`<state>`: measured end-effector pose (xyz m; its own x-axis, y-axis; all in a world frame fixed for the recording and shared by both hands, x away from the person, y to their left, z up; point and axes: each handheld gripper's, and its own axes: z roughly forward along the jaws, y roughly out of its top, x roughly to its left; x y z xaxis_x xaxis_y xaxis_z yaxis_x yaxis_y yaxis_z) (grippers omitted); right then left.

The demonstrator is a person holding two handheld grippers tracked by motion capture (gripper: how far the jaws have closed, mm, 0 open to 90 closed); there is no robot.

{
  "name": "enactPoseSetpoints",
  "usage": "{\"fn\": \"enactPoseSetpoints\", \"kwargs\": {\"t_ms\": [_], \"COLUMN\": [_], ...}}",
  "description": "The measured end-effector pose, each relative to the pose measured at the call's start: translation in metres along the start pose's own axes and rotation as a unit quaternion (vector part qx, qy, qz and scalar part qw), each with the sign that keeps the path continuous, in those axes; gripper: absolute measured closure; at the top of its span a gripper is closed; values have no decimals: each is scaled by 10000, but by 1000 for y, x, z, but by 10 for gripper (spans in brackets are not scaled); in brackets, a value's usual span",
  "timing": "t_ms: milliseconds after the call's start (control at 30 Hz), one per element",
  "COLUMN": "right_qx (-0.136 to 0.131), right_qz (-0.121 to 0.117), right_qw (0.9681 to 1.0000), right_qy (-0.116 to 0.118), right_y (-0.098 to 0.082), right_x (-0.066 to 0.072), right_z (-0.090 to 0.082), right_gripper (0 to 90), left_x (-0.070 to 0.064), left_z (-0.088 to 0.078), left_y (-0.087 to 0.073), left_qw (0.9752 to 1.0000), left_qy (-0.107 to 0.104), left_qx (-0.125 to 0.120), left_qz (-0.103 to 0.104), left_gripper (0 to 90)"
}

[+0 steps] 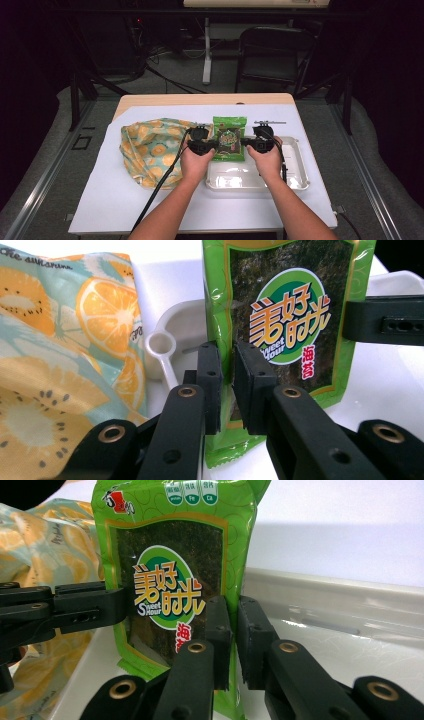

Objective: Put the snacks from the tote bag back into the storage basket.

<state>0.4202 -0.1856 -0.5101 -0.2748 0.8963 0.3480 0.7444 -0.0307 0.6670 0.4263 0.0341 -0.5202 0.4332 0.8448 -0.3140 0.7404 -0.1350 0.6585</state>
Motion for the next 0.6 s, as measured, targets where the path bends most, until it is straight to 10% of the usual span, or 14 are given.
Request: {"fn": "enactPoseSetpoints", "kwargs": {"t_ms": [600], "right_qx": [88], "right_qz": [45], "right_qw": [9999], "right_qy": [22], "right_y": [0], "right_x": [-3], "right_z": [9], "right_gripper": [829], "left_x": [4], "left_z": [3], "left_y": [2], "left_qw": [9999], "left_qy": [-18], "left_qx": [134], "left_qz": [-81], "left_gripper": [810]}}
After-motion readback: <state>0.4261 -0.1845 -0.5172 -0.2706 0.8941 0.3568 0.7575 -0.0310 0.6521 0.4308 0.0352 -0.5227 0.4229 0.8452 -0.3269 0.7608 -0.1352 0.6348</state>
